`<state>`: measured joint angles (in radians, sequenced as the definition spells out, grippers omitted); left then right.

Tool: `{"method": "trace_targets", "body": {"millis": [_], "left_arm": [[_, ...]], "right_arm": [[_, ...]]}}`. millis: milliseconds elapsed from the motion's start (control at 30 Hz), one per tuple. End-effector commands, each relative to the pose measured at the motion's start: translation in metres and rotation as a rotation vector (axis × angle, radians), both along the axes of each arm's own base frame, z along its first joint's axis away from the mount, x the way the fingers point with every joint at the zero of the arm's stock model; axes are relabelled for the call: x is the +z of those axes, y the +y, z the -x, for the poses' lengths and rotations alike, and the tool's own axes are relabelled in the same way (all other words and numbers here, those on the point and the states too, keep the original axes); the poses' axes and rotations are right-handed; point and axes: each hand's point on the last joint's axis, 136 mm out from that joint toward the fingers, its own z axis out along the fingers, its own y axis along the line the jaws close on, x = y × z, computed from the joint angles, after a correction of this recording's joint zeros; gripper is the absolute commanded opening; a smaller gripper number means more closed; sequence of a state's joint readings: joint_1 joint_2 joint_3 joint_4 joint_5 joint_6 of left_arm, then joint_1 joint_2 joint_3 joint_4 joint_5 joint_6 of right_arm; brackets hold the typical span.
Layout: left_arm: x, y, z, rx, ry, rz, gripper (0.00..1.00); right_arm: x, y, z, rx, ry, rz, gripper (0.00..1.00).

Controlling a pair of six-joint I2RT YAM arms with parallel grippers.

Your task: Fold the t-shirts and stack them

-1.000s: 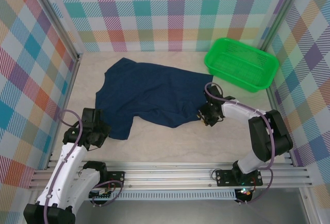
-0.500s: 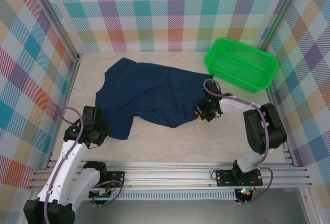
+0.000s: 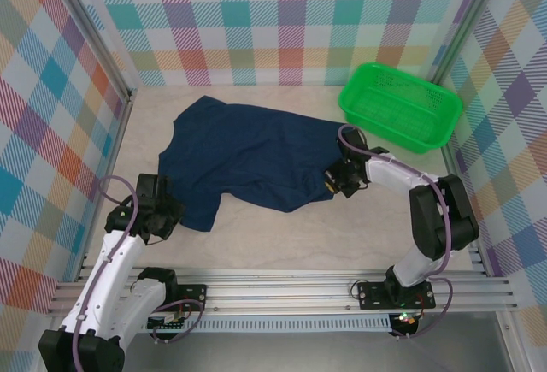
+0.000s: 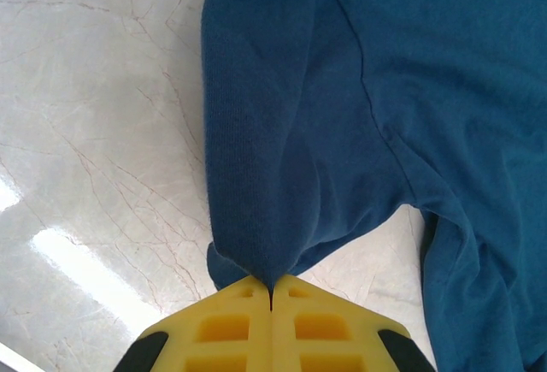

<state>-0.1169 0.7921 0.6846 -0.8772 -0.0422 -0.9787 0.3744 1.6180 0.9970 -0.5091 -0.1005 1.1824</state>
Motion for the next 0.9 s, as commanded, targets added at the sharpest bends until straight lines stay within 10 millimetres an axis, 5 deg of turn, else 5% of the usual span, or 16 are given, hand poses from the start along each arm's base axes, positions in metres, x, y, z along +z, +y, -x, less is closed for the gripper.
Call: {"method": "trace_targets", "body": {"millis": [0,167,333,633,800,833,867], "left_arm": [[0.020,-0.003,-0.010,-0.022,-0.058,0.002,0.00],[0.045,0.004,-0.015,-0.027,-0.093,-0.055,0.00],[0.068,0.011,-0.018,-0.035,-0.129,-0.104,0.00],[0.069,0.023,-0.001,-0.024,-0.111,-0.170,0.00],[0.053,0.024,-0.001,-0.027,-0.078,-0.177,0.00],[0.050,0.024,-0.001,-0.027,-0.072,-0.179,0.00],[0.046,0.024,-0.002,-0.028,-0.066,-0.180,0.00]], "right_arm": [[0.035,-0.006,0.001,0.032,-0.052,0.040,0.00],[0.063,-0.015,0.023,0.059,-0.005,0.084,0.00],[0.066,-0.018,0.072,0.093,0.115,0.081,0.00],[0.065,-0.020,0.164,0.117,0.294,0.059,0.00],[0.039,-0.026,0.171,0.076,0.320,0.095,0.00],[0.033,-0.029,0.163,0.083,0.303,0.120,0.05],[0.027,-0.033,0.152,0.113,0.268,0.166,0.21]]}}
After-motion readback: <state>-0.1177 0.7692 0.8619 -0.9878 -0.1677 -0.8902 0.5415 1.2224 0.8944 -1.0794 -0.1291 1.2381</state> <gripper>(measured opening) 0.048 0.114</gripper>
